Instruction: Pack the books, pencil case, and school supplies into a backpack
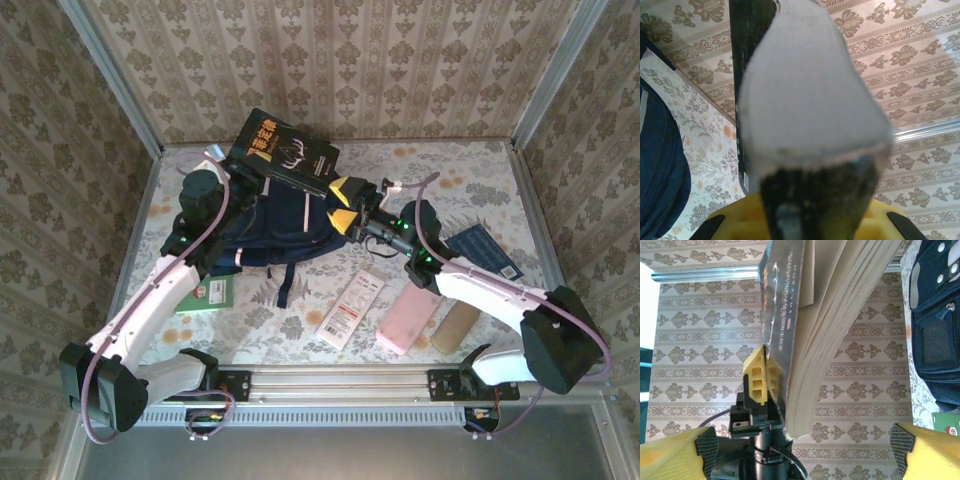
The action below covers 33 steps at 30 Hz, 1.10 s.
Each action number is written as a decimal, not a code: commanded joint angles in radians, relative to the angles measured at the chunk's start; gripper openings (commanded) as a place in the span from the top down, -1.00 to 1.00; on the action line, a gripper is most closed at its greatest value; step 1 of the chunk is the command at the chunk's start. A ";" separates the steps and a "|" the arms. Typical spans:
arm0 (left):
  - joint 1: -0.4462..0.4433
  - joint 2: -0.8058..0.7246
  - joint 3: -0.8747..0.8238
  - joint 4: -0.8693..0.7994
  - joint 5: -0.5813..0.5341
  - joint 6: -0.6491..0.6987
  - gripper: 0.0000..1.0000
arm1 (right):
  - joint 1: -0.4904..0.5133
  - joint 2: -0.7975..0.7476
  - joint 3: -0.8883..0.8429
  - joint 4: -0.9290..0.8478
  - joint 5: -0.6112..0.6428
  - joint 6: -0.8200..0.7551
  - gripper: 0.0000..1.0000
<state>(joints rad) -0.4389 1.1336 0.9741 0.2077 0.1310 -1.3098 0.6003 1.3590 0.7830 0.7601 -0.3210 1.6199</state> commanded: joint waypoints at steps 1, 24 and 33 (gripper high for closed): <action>-0.012 -0.031 0.026 0.052 0.010 -0.022 1.00 | 0.014 0.068 0.063 0.068 -0.011 0.012 -0.82; -0.086 -0.116 -0.027 -0.031 -0.028 -0.014 1.00 | -0.087 0.158 0.128 0.178 0.049 -0.014 0.24; -0.088 -0.123 -0.053 -0.029 -0.040 -0.012 1.00 | -0.091 0.188 0.146 0.222 0.018 0.007 0.43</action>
<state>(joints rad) -0.5224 1.0466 0.9283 0.1333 0.1040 -1.3182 0.5076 1.5394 0.8959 0.8944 -0.3019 1.6234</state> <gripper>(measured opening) 0.164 0.288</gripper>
